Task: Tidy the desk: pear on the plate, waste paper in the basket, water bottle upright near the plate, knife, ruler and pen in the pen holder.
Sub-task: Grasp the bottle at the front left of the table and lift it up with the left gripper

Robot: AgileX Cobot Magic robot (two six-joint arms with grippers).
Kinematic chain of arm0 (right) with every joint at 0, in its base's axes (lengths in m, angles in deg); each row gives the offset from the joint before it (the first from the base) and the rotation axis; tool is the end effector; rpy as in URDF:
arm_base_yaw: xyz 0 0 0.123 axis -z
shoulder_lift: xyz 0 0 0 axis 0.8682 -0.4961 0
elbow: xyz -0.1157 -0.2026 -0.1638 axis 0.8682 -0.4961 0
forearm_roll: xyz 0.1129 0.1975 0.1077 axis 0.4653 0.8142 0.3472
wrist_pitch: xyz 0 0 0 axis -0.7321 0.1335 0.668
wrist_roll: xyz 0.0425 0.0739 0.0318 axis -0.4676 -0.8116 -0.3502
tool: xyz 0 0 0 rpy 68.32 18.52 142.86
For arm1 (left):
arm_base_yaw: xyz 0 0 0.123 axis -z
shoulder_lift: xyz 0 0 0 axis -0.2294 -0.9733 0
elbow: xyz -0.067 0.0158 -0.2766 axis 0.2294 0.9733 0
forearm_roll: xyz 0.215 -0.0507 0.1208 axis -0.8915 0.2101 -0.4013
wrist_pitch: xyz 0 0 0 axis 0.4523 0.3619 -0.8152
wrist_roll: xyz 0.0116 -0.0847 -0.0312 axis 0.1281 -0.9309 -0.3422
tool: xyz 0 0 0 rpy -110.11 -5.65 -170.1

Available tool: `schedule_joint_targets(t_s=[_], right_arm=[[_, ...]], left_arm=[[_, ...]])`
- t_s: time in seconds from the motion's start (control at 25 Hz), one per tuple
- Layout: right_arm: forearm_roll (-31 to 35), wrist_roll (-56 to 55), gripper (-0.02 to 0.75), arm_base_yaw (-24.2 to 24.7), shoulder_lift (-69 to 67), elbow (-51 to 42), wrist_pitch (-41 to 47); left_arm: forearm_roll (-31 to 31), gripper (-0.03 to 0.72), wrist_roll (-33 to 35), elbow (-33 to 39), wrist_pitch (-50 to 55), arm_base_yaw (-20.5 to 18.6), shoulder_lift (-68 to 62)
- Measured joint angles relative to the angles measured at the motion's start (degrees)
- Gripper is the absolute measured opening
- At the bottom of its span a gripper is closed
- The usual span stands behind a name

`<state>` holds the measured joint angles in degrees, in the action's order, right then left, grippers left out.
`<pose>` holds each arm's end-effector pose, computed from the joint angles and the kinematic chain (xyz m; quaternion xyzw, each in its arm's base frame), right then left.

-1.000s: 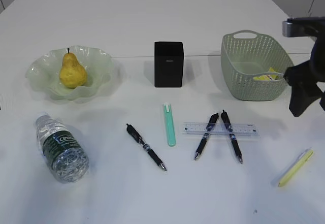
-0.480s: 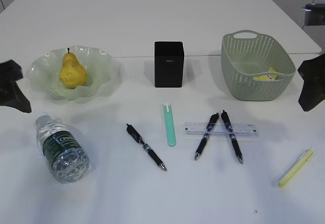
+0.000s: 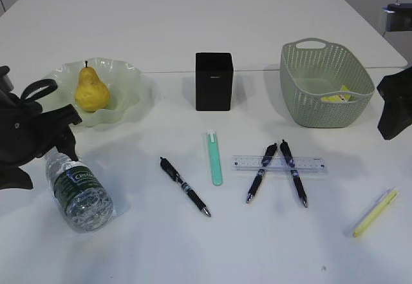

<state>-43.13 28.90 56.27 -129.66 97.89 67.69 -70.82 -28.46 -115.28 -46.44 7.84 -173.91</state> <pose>0.2895 0.0234 0.2897 -0.0653 0.9930 0.0190 0.0969 0.2737 -0.0981 0.1953 -0.3147 0.9297 -0.0900 0.1690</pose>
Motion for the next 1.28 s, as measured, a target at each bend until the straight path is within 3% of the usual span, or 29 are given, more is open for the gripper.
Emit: schedule_joint_targets(t_s=[0.28, 0.76, 1.28], right_arm=[[0.0, 0.0, 0.482, 0.0, 0.0, 0.0, 0.0], [0.0, 0.0, 0.482, 0.0, 0.0, 0.0, -0.7], [-0.6, 0.0, 0.482, 0.0, 0.0, 0.0, -1.7]], left_arm=[[1.5, 0.603, -0.4, 0.0, -5.0, 0.0, -4.4], [1.7, 0.594, -0.6, -4.4, -4.2, -2.0, -10.3], [1.7, 0.594, -0.6, -4.4, -5.3, -3.3, -13.7]])
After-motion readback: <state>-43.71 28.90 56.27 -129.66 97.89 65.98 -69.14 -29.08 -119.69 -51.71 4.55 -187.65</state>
